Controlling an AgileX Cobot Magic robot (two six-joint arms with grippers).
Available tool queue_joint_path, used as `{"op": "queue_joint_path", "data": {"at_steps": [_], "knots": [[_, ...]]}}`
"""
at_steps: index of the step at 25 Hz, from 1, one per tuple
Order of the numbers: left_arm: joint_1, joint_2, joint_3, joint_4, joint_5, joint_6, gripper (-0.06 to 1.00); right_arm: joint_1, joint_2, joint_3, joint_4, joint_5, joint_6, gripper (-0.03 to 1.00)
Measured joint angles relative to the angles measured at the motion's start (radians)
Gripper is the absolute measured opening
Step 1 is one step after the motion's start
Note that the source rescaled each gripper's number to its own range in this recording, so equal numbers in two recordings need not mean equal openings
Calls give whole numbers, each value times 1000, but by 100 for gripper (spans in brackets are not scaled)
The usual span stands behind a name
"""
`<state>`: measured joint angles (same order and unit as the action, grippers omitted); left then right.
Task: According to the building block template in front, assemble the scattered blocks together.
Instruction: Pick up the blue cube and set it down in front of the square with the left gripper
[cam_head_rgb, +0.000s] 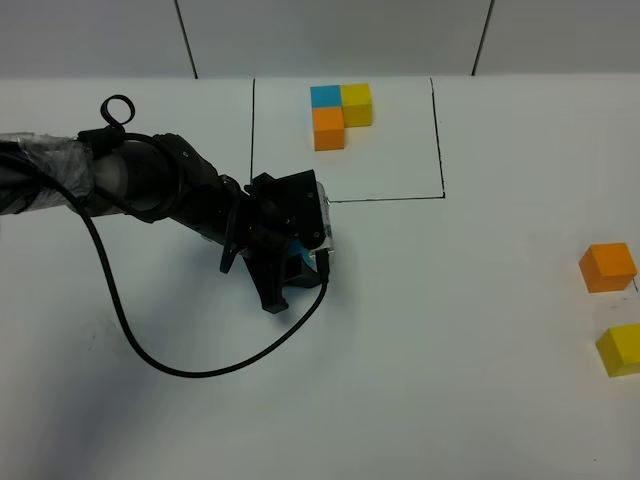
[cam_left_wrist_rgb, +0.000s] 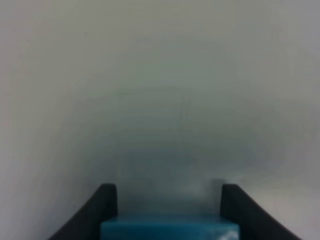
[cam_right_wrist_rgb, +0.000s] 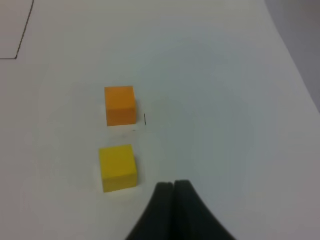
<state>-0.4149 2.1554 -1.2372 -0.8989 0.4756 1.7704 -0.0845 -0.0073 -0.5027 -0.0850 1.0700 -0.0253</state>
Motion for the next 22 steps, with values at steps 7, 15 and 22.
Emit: {"op": "queue_joint_path", "data": {"at_steps": [7, 15, 22], "knots": [[-1, 1, 0, 0, -6, -34, 85, 0, 0, 0, 0, 0, 0, 0], [-4, -7, 0, 5, -22, -38, 100, 0, 0, 0, 0, 0, 0, 0], [-4, -68, 3, 31, -9, -38, 99, 0, 0, 0, 0, 0, 0, 0]]}}
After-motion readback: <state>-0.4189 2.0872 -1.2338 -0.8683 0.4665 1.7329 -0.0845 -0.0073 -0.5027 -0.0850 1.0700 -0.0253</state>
